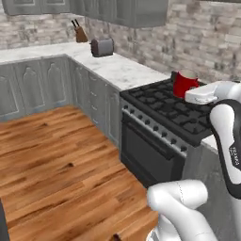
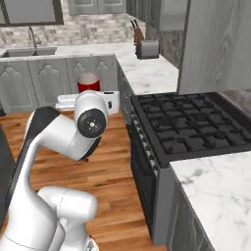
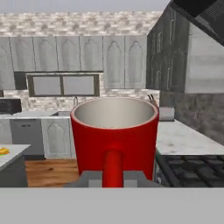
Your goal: Open the cabinet directly in front. Then move the beer and the mug to the dining counter with the jar on it.
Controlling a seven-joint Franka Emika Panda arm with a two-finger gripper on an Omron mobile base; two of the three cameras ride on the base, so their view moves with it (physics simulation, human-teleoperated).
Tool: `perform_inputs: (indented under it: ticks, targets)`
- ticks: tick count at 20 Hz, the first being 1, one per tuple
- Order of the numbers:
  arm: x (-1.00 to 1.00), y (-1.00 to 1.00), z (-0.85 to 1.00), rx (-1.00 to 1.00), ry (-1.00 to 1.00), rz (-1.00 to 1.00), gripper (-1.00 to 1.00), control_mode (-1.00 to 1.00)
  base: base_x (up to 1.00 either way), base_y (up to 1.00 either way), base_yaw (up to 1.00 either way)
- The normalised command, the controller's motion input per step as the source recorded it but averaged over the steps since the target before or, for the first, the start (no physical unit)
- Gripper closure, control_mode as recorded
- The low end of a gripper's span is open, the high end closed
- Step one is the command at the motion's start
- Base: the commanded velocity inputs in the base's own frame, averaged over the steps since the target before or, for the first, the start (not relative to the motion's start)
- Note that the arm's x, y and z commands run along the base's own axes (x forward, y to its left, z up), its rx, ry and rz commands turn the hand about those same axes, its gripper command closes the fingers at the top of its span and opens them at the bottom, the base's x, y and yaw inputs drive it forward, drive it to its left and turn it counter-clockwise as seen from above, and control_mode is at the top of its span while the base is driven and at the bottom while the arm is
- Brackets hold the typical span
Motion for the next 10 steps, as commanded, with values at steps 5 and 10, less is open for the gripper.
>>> perform_inputs:
  ticks: [5,10]
  targets:
    - [0.00,0.00,0.00,0.00,0.00,0.00,1.00,1.00,-0.03,0.00,1.00]
    - [0.00,0.00,0.00,0.00,0.00,0.00,1.00,1.00,-0.08,0.00,0.93]
